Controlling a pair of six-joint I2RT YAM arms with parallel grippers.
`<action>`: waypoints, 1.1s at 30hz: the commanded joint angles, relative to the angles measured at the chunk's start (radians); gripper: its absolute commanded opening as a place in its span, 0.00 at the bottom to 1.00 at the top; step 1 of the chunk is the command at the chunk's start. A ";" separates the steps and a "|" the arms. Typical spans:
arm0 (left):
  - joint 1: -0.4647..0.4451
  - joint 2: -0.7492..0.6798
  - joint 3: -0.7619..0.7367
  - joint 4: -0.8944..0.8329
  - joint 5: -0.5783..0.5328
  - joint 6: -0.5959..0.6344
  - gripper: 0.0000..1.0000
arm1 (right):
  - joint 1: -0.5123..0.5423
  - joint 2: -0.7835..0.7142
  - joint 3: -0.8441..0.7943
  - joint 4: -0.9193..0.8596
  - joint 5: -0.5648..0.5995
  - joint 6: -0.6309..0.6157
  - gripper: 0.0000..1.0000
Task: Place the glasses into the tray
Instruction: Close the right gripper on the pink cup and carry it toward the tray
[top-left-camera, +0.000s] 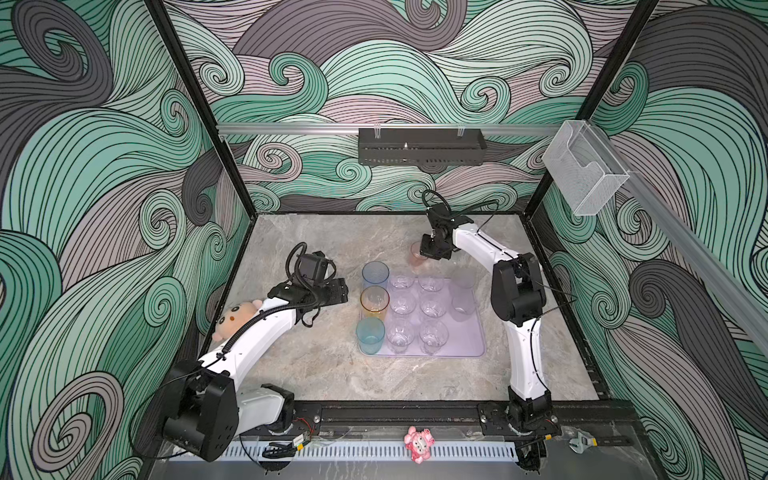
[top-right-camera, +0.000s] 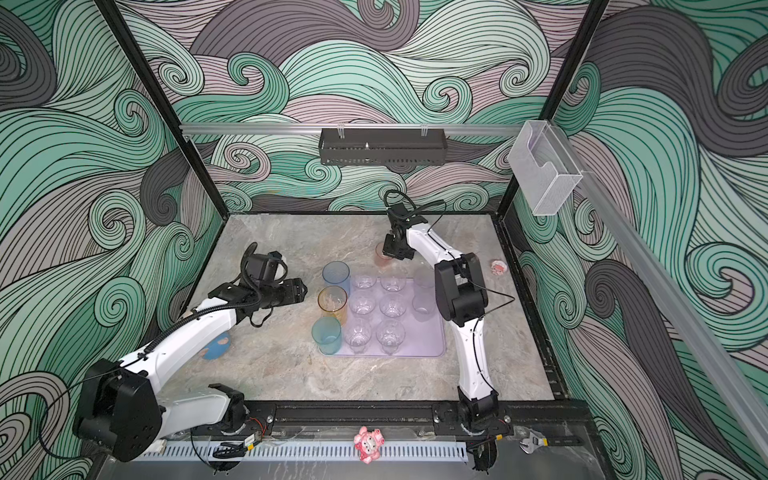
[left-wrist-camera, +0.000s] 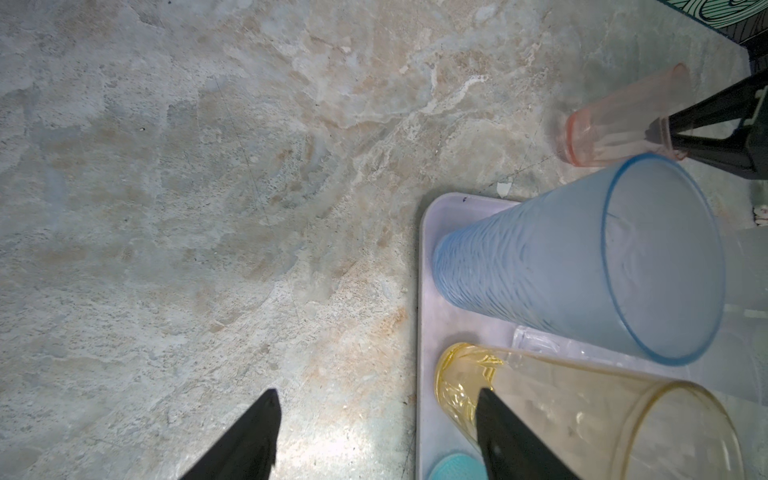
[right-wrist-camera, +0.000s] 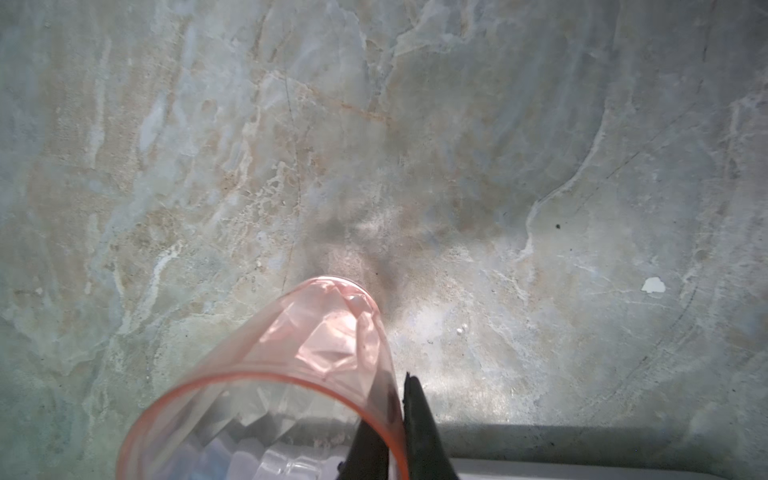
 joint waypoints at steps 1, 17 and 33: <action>0.006 -0.007 0.026 -0.031 0.005 0.000 0.76 | 0.005 -0.110 0.000 -0.011 -0.008 -0.010 0.08; -0.007 -0.202 0.025 -0.056 0.002 0.033 0.75 | 0.085 -0.523 -0.246 -0.024 -0.005 -0.022 0.07; -0.304 -0.303 0.005 -0.105 -0.208 -0.025 0.74 | 0.077 -1.081 -0.740 -0.272 0.114 -0.102 0.07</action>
